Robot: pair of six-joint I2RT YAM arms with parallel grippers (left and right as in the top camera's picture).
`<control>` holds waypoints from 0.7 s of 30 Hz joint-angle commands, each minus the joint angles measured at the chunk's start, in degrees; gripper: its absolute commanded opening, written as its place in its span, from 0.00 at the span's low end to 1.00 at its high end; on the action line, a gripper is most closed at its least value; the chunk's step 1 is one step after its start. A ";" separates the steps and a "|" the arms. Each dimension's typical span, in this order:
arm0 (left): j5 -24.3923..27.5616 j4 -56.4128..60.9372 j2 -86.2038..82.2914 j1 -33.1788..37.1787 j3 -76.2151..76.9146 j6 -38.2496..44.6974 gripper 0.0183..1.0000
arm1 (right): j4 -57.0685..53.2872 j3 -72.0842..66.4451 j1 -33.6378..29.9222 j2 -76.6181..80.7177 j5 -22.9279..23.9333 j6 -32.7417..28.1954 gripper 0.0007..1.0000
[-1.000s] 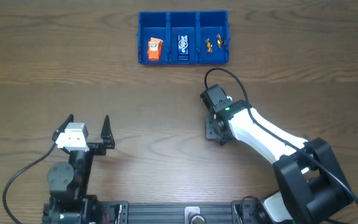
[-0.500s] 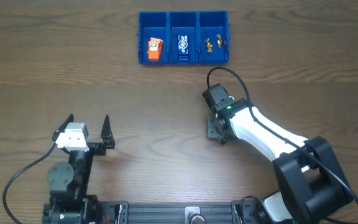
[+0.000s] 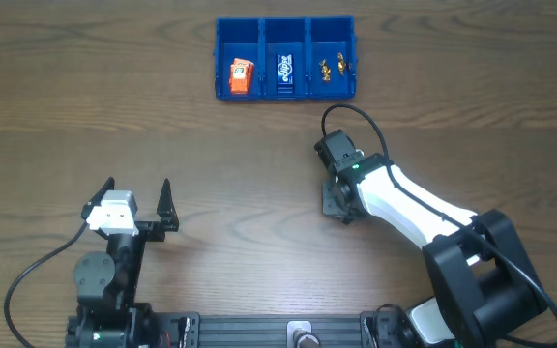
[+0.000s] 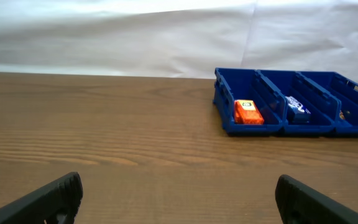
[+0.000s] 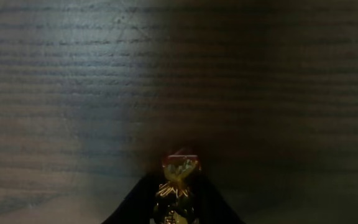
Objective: Sort Candies Into Trays
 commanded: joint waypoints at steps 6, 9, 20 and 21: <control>0.98 -2.03 -0.28 0.22 -1.01 0.83 1.00 | 1.09 0.20 0.09 0.74 0.15 0.13 0.13; 0.98 -2.03 -0.28 0.22 -1.01 0.83 1.00 | -0.37 2.73 1.92 -3.04 0.61 -1.51 0.13; 0.98 -2.03 -0.28 0.22 -1.01 0.83 1.00 | -13.51 39.93 -4.39 -2.84 8.39 -9.46 0.13; 0.98 -2.03 -0.28 0.24 -1.01 0.83 1.00 | -13.35 44.85 -5.42 0.28 8.39 -10.78 0.14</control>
